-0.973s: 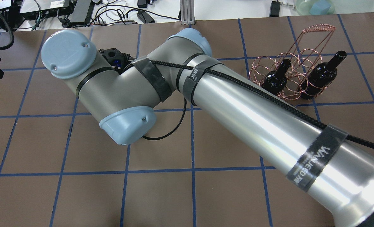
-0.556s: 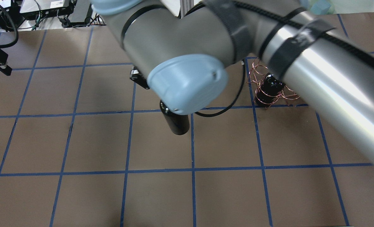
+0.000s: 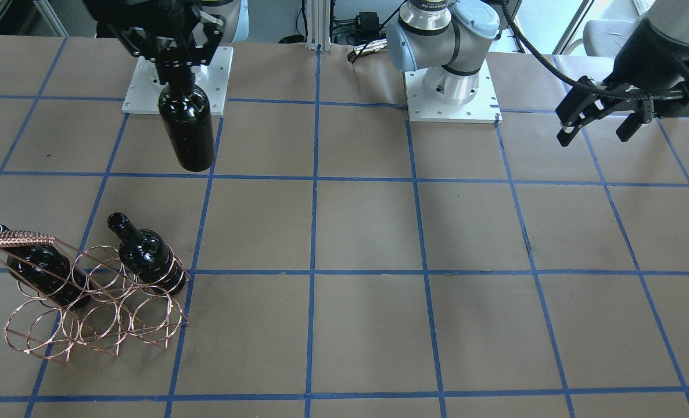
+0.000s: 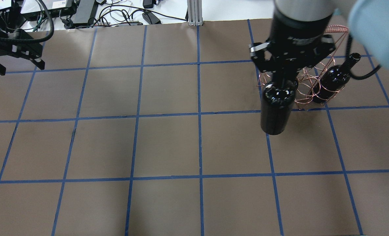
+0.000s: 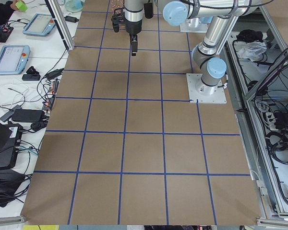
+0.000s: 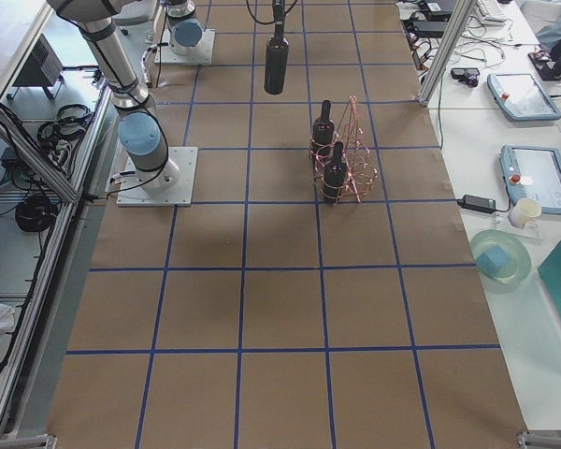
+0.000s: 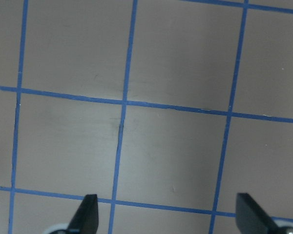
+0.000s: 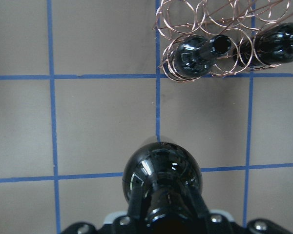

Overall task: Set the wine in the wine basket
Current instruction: 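Lift the bottle and carry it to the copper wire rack with the right gripper, then tilt the bottle and slide it into the empty rack slot with the right gripper, then push the bottle fully down into the rack slot with the right gripper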

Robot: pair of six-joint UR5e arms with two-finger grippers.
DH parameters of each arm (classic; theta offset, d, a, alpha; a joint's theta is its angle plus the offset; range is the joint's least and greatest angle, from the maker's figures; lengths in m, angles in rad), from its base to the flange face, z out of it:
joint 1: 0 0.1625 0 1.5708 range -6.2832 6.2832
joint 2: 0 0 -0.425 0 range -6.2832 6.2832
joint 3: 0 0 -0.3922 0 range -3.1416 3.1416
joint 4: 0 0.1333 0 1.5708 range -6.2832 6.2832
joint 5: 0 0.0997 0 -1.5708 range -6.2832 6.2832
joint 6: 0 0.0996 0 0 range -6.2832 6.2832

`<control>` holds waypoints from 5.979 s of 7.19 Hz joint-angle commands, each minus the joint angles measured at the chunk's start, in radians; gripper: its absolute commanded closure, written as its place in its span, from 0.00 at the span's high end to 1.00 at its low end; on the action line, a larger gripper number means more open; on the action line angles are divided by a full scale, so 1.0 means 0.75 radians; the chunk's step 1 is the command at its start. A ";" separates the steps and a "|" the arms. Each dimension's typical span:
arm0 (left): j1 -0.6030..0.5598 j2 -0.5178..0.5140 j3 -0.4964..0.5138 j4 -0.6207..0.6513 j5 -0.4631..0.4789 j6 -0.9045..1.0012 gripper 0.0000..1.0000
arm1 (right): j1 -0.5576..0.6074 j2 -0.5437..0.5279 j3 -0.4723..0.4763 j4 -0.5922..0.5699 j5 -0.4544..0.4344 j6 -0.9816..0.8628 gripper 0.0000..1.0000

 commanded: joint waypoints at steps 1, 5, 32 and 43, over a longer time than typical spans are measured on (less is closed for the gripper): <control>-0.115 0.031 -0.049 0.002 -0.005 -0.170 1.00 | -0.231 -0.052 0.001 0.064 0.003 -0.357 0.00; -0.152 0.115 -0.182 0.004 -0.011 -0.196 1.00 | -0.563 -0.052 0.003 0.004 0.117 -0.822 0.00; -0.206 0.117 -0.193 0.006 0.003 -0.263 1.00 | -0.490 0.295 0.048 -0.522 0.210 -0.863 0.00; -0.203 0.119 -0.193 0.002 0.006 -0.253 1.00 | -0.502 0.351 0.244 -0.684 0.226 -0.869 0.00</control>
